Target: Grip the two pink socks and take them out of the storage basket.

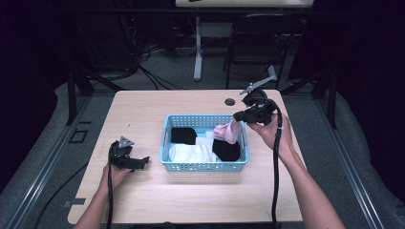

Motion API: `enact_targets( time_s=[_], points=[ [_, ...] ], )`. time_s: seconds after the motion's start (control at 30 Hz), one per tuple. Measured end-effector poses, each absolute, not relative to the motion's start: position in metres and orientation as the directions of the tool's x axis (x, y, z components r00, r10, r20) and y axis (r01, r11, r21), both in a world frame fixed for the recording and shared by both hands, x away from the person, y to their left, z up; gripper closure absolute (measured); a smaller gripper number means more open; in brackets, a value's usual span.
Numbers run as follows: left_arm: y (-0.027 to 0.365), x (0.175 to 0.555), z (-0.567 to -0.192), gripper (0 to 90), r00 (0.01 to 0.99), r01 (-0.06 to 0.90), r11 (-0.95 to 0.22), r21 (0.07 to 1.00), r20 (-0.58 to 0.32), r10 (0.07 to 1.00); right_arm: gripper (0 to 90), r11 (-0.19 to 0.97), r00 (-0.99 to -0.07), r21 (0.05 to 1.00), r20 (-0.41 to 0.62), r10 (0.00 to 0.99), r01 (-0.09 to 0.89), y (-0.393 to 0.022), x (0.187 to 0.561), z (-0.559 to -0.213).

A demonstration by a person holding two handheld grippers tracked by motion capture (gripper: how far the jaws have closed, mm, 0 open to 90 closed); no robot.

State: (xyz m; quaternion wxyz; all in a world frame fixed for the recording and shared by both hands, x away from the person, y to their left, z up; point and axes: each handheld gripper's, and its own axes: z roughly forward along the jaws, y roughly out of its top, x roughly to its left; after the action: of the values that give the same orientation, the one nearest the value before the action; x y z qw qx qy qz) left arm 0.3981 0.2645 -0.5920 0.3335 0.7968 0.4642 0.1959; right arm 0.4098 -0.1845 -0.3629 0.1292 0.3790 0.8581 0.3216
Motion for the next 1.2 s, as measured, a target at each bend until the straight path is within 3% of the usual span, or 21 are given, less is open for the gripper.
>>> enact_targets(
  time_s=[0.7,1.2],
  points=[
    [0.264,0.398,-0.592,0.5,0.492,0.609,-0.346,0.713,0.002,0.871,88.9,0.473,-0.579,0.608,-0.026,0.815,0.638,-0.246,0.409,-0.328],
    [0.264,0.398,-0.592,0.5,0.492,0.609,-0.346,0.714,0.002,0.871,88.9,0.424,-0.481,0.542,-0.041,0.876,0.725,-0.289,0.421,-0.360]
  ],
)
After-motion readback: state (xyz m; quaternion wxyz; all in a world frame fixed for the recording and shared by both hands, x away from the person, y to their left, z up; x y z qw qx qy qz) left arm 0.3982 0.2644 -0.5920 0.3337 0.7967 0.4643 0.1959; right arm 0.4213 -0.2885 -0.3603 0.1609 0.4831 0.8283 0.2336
